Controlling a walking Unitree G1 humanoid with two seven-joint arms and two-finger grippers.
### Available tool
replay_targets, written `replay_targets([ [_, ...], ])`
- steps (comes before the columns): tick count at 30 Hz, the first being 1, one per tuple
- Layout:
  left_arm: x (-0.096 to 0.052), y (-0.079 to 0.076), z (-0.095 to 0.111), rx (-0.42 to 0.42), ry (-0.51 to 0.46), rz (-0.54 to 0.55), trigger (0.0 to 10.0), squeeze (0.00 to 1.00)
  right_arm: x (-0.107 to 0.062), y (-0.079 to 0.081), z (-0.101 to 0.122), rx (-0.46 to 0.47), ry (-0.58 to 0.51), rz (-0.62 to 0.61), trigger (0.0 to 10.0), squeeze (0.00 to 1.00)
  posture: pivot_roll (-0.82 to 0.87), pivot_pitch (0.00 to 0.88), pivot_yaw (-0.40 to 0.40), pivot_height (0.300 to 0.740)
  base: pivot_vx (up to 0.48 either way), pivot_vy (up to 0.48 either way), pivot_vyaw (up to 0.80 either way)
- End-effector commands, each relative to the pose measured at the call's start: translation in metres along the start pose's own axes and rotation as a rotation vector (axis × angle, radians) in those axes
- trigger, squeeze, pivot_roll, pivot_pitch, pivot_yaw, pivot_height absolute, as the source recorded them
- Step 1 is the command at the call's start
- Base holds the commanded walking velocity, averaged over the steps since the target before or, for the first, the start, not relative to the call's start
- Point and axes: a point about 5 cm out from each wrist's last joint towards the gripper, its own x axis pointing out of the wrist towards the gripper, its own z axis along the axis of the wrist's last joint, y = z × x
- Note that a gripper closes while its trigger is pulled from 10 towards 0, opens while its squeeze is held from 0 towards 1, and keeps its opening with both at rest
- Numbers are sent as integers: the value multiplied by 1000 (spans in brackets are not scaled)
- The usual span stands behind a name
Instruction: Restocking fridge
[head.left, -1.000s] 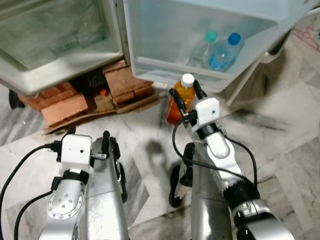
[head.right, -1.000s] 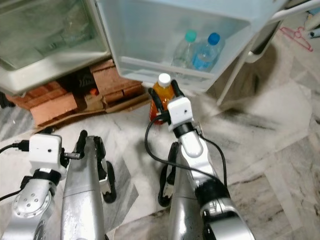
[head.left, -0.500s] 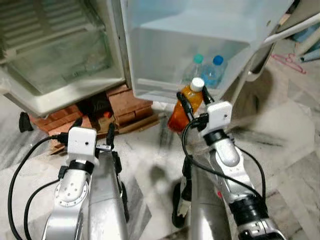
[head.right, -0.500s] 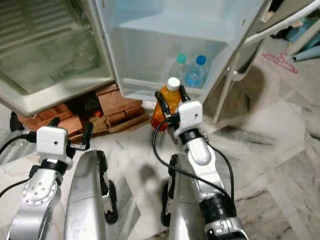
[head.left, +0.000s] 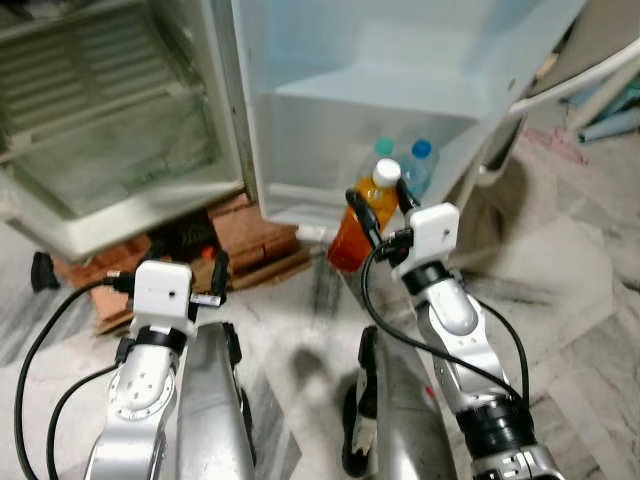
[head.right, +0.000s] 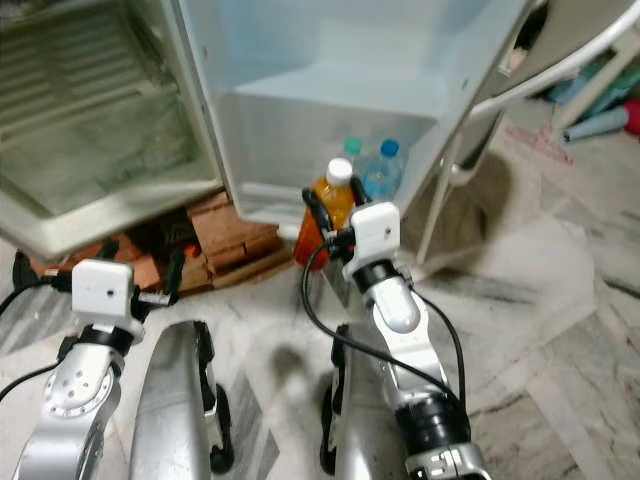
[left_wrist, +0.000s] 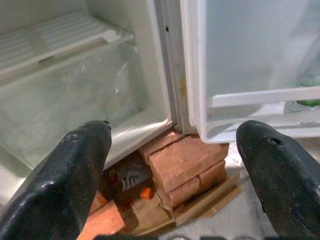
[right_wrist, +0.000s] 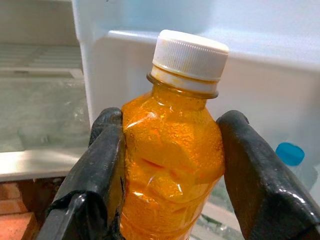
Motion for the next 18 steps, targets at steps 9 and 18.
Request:
replay_targets([
  [9, -2, -5, -4, -7, 11, -19, 10000, 0, -2, -1, 8, 8, -15, 25, 10000, 0, 104, 185, -48, 566, 322, 0, 0],
  [18, -3, -5, -6, -13, 18, -8, 10000, 0, 0, 9, 10, 30, -19, 109, 10000, 0, 108, 192, -53, 566, 297, 0, 0],
])
